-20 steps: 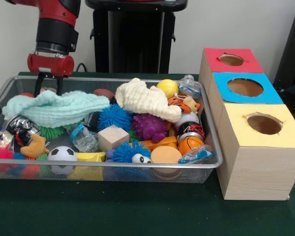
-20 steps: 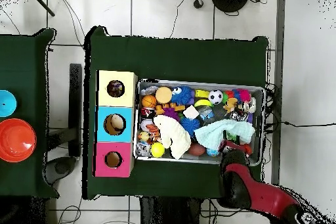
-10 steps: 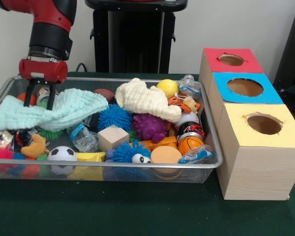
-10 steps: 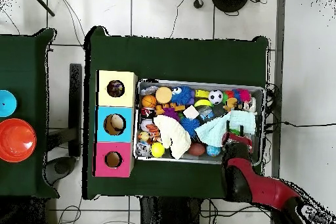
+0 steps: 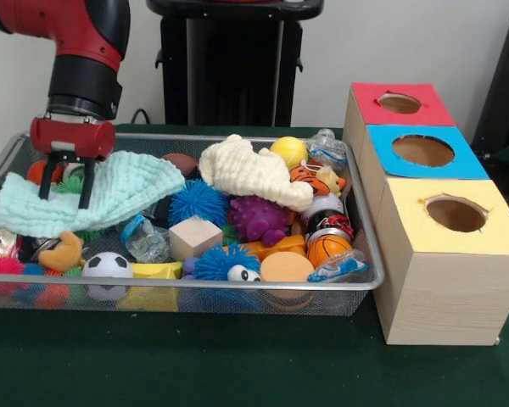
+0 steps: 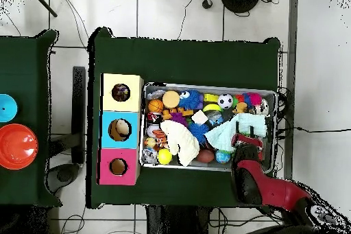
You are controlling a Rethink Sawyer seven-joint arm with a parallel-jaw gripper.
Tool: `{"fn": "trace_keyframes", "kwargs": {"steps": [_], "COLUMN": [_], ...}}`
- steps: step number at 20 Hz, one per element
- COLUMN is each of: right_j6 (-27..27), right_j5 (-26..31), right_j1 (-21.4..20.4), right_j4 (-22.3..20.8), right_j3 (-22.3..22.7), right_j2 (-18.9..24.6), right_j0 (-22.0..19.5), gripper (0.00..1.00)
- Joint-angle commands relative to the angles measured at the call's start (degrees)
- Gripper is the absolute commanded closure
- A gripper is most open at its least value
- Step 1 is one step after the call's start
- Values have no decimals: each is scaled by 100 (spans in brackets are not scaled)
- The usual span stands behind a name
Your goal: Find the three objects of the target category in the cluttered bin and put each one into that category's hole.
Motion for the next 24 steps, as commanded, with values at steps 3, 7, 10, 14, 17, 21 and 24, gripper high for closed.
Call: {"fn": "trace_keyframes", "kwargs": {"steps": [3, 7, 10, 14, 17, 21, 24], "right_j6": [302, 438, 488, 524, 522, 522, 614], "right_j5": [-350, -137, 8, 40, 59, 194, 218], "right_j1": [527, 402, 412, 675, 675, 623, 624], "right_j4": [-301, -461, -560, -688, -657, -626, -737], "right_j3": [-864, -773, -780, -889, -885, -843, -815], "right_j2": [92, 113, 139, 155, 113, 84, 180], "right_j0": [81, 51, 39, -47, -23, 33, -25], "gripper": [0, 0, 0, 0, 0, 100, 100]}}
